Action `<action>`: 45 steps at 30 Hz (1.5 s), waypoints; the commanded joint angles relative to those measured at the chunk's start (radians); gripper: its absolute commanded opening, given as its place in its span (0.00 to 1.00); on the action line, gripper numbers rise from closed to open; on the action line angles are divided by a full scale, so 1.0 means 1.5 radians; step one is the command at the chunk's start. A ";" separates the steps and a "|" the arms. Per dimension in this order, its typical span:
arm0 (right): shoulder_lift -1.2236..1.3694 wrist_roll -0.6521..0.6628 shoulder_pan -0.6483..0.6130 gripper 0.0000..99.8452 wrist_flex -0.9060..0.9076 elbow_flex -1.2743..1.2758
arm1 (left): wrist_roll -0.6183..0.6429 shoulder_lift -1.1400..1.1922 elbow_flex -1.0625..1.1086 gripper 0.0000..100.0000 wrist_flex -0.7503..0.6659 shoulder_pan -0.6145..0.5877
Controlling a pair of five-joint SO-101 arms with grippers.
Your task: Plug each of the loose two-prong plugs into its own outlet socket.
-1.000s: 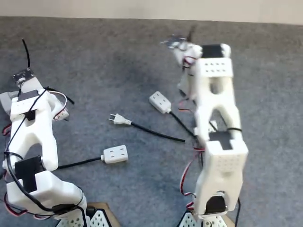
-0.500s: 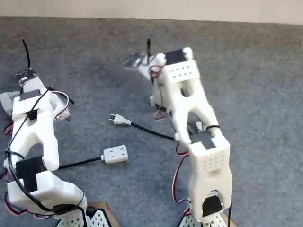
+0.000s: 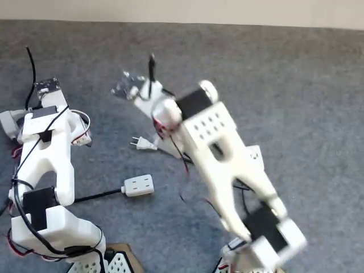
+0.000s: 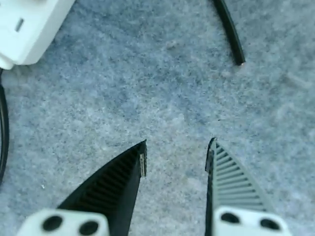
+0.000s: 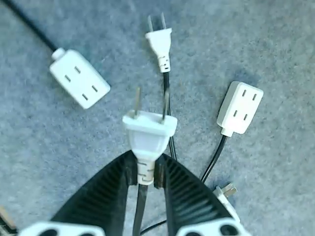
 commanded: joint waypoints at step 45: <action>-0.076 0.026 0.003 0.18 -0.472 0.726 | -0.118 -0.002 -0.073 0.21 0.011 -0.145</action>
